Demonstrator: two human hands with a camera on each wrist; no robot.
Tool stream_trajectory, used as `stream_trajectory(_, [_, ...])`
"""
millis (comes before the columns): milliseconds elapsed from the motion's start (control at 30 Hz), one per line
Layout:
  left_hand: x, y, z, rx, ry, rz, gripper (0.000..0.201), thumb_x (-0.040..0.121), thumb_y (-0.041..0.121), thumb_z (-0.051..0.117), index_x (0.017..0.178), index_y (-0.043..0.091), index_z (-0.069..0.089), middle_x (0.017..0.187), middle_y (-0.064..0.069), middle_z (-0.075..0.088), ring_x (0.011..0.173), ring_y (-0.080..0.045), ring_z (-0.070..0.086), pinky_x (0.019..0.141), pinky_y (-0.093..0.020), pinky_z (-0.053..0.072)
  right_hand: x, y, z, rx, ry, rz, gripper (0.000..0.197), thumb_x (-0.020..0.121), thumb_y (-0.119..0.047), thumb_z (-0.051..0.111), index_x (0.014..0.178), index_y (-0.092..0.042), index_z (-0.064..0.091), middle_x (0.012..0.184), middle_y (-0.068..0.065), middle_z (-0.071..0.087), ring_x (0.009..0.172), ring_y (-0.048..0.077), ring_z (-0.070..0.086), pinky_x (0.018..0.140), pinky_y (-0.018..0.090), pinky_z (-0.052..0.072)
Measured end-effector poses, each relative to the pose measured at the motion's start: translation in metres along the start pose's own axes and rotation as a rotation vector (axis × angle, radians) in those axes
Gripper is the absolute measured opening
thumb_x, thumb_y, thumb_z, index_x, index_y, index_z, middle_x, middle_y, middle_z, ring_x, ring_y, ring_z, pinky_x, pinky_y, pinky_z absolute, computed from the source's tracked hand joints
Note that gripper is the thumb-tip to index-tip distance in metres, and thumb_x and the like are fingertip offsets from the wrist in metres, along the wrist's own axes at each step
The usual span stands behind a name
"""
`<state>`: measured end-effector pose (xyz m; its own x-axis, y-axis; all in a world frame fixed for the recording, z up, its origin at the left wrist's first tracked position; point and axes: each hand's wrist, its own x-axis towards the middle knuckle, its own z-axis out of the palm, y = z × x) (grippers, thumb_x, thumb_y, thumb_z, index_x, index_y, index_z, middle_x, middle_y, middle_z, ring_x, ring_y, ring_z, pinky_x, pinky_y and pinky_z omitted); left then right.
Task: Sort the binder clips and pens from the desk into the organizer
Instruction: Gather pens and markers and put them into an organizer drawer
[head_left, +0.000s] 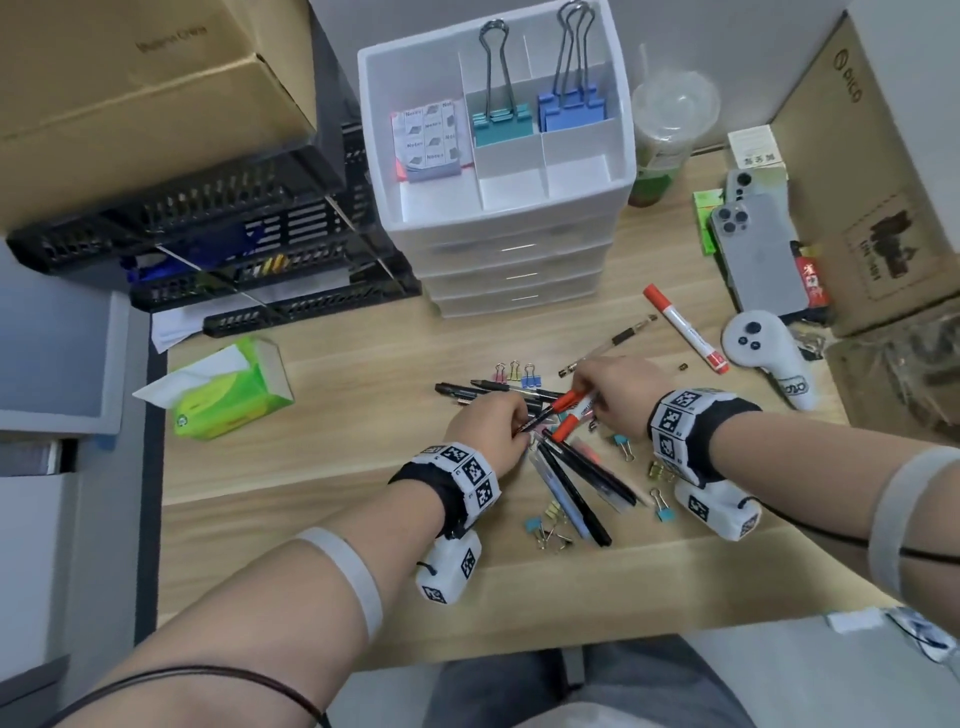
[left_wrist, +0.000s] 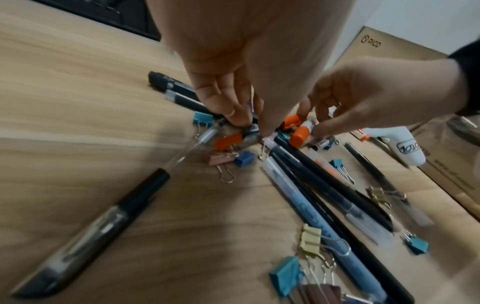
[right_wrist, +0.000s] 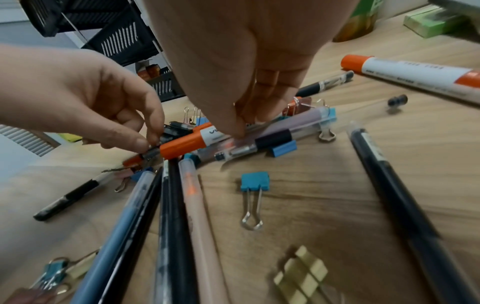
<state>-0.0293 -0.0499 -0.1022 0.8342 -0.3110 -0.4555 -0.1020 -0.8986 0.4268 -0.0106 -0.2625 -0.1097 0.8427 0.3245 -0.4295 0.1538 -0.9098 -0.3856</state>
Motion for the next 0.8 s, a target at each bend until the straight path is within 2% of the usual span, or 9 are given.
stream_trajectory(133, [0.005, 0.005, 0.002, 0.044, -0.010, -0.004, 0.014, 0.088, 0.019, 0.067, 0.101, 0.020, 0.061, 0.095, 0.002, 0.068, 0.089, -0.021, 0.063, 0.076, -0.035, 0.053, -0.002, 0.001, -0.006, 0.013, 0.006, -0.021, 0.025, 0.082, -0.005, 0.060, 0.097, -0.025, 0.057, 0.092, -0.007, 0.063, 0.081, 0.017, 0.060, 0.074, 0.034, 0.054])
stream_trajectory(267, [0.012, 0.008, -0.002, 0.078, -0.031, 0.013, 0.024, 0.087, 0.019, 0.067, 0.110, 0.019, 0.061, 0.097, 0.000, 0.070, 0.090, -0.023, 0.065, 0.079, -0.036, 0.055, -0.008, 0.013, -0.018, 0.011, 0.020, -0.049, 0.027, 0.081, -0.010, 0.064, 0.102, -0.026, 0.060, 0.100, -0.010, 0.059, 0.084, 0.013, 0.059, 0.072, 0.030, 0.055])
stream_trajectory(333, [0.013, 0.010, -0.004, 0.088, -0.048, 0.025, 0.026, 0.087, 0.020, 0.067, 0.113, 0.019, 0.061, 0.097, 0.000, 0.071, 0.091, -0.022, 0.065, 0.080, -0.037, 0.056, -0.012, 0.022, -0.027, 0.011, 0.043, -0.028, 0.020, 0.083, -0.016, 0.062, 0.101, -0.023, 0.059, 0.101, -0.008, 0.056, 0.083, 0.015, 0.057, 0.070, 0.029, 0.050])
stream_trajectory(433, [0.016, 0.013, -0.005, 0.097, -0.065, 0.036, 0.025, 0.087, 0.023, 0.070, 0.110, 0.019, 0.060, 0.094, 0.002, 0.070, 0.089, -0.022, 0.065, 0.078, -0.038, 0.057, -0.019, 0.035, -0.040, 0.052, 0.100, 0.081, 0.008, 0.087, -0.023, 0.057, 0.094, -0.023, 0.052, 0.101, -0.005, 0.053, 0.087, 0.018, 0.056, 0.069, 0.029, 0.040])
stream_trajectory(567, [0.021, 0.019, -0.004, 0.116, -0.094, 0.036, 0.022, 0.086, 0.019, 0.068, 0.106, 0.018, 0.059, 0.093, -0.002, 0.070, 0.086, -0.025, 0.066, 0.076, -0.040, 0.057, -0.023, 0.048, -0.050, 0.203, 0.143, 0.187, 0.009, 0.090, -0.026, 0.056, 0.094, -0.018, 0.057, 0.099, -0.001, 0.057, 0.087, 0.021, 0.055, 0.074, 0.033, 0.044])
stream_trajectory(667, [0.023, 0.023, -0.003, 0.094, -0.123, 0.042, 0.020, 0.086, 0.013, 0.064, 0.106, 0.015, 0.060, 0.093, -0.004, 0.069, 0.084, -0.026, 0.066, 0.075, -0.039, 0.057, -0.025, 0.054, -0.055, 0.395, 0.180, 0.314, 0.022, 0.095, -0.029, 0.050, 0.090, -0.010, 0.060, 0.083, 0.004, 0.063, 0.078, 0.027, 0.061, 0.070, 0.035, 0.048])
stream_trajectory(733, [0.025, 0.024, -0.004, 0.068, -0.138, 0.051, 0.021, 0.086, 0.011, 0.063, 0.107, 0.013, 0.062, 0.093, -0.003, 0.066, 0.083, -0.025, 0.065, 0.074, -0.036, 0.056, -0.023, 0.060, -0.055, 0.512, 0.223, 0.389, 0.025, 0.097, -0.027, 0.046, 0.096, -0.007, 0.061, 0.078, 0.006, 0.062, 0.077, 0.030, 0.061, 0.069, 0.035, 0.047])
stream_trajectory(800, [0.025, 0.024, -0.006, 0.050, -0.149, 0.074, 0.019, 0.086, 0.011, 0.060, 0.105, 0.012, 0.063, 0.088, -0.001, 0.061, 0.079, -0.022, 0.061, 0.067, -0.031, 0.050, -0.018, 0.065, -0.056, 0.552, 0.251, 0.442, 0.026, 0.098, -0.026, 0.045, 0.110, -0.008, 0.060, 0.089, 0.008, 0.064, 0.086, 0.032, 0.061, 0.076, 0.037, 0.048])
